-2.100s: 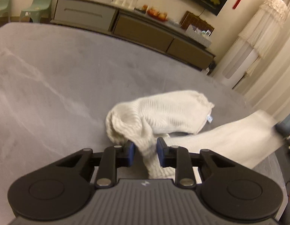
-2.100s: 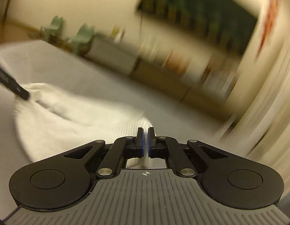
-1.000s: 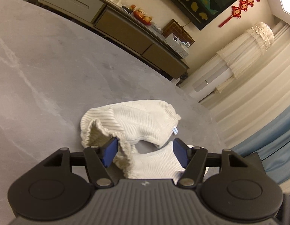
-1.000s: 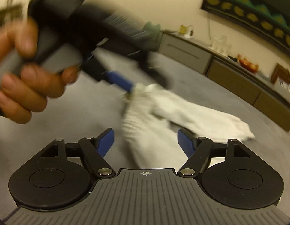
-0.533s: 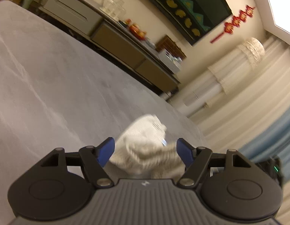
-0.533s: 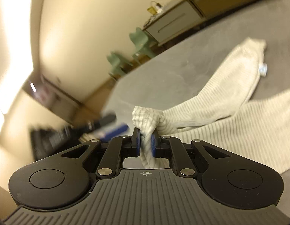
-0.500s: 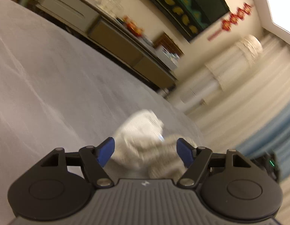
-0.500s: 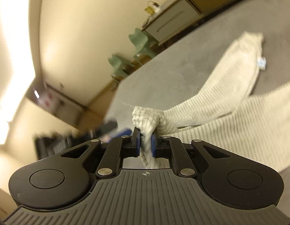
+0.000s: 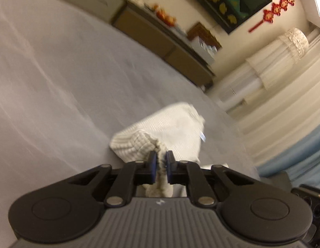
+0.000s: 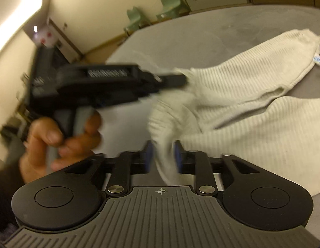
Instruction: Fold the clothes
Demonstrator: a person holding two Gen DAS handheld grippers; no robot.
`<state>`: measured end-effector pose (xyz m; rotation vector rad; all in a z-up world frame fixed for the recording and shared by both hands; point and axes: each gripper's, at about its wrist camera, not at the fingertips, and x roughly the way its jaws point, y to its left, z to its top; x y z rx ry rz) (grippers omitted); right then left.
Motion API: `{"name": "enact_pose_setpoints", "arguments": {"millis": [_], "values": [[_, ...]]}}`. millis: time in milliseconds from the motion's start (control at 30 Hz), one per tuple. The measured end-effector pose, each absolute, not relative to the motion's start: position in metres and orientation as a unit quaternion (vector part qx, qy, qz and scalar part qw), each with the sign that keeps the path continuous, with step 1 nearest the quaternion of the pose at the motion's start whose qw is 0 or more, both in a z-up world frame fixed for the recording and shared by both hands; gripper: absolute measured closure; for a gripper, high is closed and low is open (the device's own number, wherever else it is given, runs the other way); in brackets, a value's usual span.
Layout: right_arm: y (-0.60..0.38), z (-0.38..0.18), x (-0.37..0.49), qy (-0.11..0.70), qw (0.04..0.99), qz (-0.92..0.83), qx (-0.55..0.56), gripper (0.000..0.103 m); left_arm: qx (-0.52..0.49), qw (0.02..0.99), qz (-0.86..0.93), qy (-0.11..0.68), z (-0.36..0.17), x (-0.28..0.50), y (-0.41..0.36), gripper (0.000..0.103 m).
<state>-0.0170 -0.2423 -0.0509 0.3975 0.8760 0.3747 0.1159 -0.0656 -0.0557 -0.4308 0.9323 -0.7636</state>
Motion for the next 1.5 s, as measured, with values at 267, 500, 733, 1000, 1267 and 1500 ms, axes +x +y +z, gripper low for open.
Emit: {"name": "enact_pose_setpoints", "arguments": {"millis": [267,500,733,1000,1267,1500], "values": [[-0.305,-0.049,-0.022,0.407,0.905,0.011,0.124,0.052,-0.168,0.843,-0.29,0.422,-0.051,0.139,-0.043,0.094],[-0.302,-0.058,-0.026,0.419,0.899,-0.114,-0.055,0.049,-0.18,0.842,-0.286,0.42,-0.044,0.136,-0.029,0.066],[-0.218,-0.021,-0.062,0.282,0.955,0.048,-0.08,0.042,-0.184,0.827,-0.291,0.444,-0.049,0.127,-0.025,0.054],[-0.149,-0.064,-0.044,0.338,0.917,0.108,-0.185,0.102,-0.192,0.817,-0.303,0.45,-0.049,0.124,-0.033,0.054],[-0.283,-0.042,-0.02,0.351,0.876,0.135,0.302,0.101,-0.266,0.783,-0.341,0.448,-0.053,0.105,-0.021,0.033],[-0.309,-0.072,-0.021,0.375,0.785,0.182,0.458,0.1,-0.284,0.759,-0.362,0.461,-0.068,0.092,-0.029,0.054]]}}
